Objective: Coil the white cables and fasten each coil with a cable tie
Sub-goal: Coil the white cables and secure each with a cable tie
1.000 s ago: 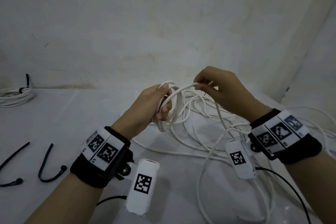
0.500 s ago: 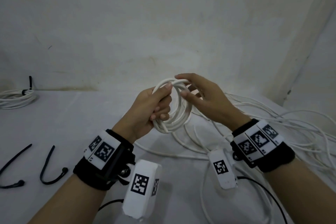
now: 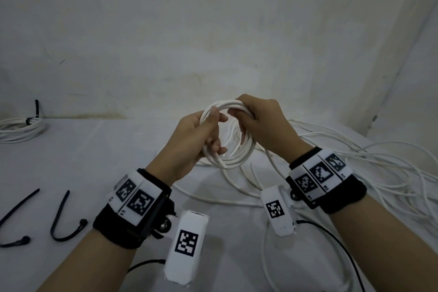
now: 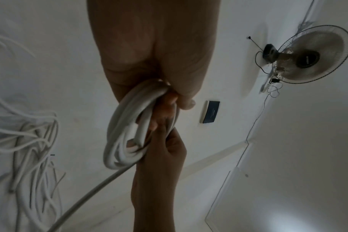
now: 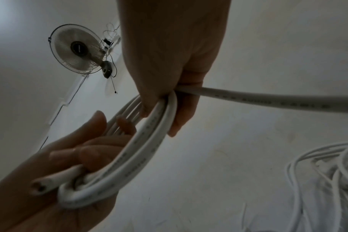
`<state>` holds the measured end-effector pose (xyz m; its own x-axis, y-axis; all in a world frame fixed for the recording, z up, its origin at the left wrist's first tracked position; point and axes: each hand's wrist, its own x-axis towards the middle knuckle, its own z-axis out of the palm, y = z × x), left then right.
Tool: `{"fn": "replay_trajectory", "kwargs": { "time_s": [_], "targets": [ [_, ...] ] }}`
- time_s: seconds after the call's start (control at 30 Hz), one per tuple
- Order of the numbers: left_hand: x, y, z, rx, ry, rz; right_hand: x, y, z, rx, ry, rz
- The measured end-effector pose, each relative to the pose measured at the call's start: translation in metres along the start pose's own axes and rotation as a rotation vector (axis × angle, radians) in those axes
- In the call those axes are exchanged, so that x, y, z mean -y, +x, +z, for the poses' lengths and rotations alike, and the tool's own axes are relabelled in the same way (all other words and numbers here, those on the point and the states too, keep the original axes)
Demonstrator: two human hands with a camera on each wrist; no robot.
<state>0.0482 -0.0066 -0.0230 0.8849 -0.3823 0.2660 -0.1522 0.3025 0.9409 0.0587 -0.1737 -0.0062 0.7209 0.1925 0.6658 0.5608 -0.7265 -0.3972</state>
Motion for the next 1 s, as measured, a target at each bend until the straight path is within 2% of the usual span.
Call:
{"fn": "replay_trajectory", "kwargs": {
  "time_s": [0.13, 0.2, 0.33, 0.53, 0.57, 0.63, 0.7, 0.77, 0.83, 0.9, 1.0],
  "targets": [
    [-0.002, 0.000, 0.000, -0.022, -0.149, -0.073, 0.005, -0.004, 0.007, -0.021, 0.048, -0.042],
    [-0.001, 0.001, 0.000, -0.054, -0.155, -0.062, 0.005, -0.011, 0.011, -0.041, 0.107, -0.035],
    [-0.006, 0.006, -0.005, -0.150, -0.228, -0.001, -0.015, -0.031, -0.001, 0.076, 0.320, 0.202],
    [-0.008, 0.013, -0.022, -0.224, -0.265, 0.024, -0.063, -0.048, -0.034, 0.492, -0.218, 0.292],
    [-0.008, 0.013, -0.022, -0.226, -0.269, 0.027, -0.068, -0.048, -0.038, 0.522, -0.285, 0.316],
    [-0.009, 0.013, -0.023, -0.227, -0.277, 0.031, -0.074, -0.042, -0.045, 0.456, -0.335, 0.374],
    [-0.010, 0.013, -0.023, -0.229, -0.283, 0.034, -0.074, -0.033, -0.055, 0.269, -0.340, 0.391],
    [-0.010, 0.013, -0.023, -0.230, -0.296, 0.044, -0.073, -0.020, -0.068, 0.030, -0.387, 0.302],
    [-0.011, 0.012, -0.022, -0.229, -0.306, 0.055, -0.071, -0.008, -0.079, -0.144, -0.404, 0.199],
    [-0.011, 0.011, -0.022, -0.229, -0.315, 0.060, -0.069, -0.001, -0.089, -0.201, -0.386, 0.154],
    [-0.011, 0.012, -0.025, -0.234, -0.336, 0.059, -0.067, -0.002, -0.091, -0.185, -0.368, 0.111]
  ]
}}
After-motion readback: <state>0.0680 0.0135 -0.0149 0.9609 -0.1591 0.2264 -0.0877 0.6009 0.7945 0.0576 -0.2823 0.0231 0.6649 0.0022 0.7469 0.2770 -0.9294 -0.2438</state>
